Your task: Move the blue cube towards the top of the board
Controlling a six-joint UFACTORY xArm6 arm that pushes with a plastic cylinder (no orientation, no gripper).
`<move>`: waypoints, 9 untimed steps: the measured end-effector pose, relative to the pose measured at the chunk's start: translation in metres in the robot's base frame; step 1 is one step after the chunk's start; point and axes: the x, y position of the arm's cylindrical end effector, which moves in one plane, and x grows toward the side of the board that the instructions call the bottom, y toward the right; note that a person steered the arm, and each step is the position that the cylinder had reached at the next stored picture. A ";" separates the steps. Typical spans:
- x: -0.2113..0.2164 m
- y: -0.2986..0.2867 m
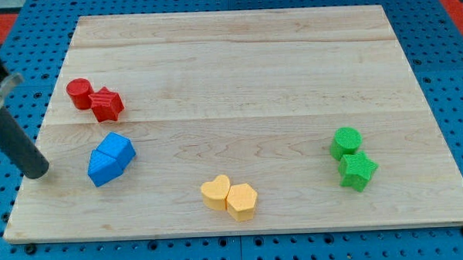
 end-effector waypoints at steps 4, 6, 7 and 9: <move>-0.042 0.100; -0.106 0.189; -0.116 0.159; -0.196 0.174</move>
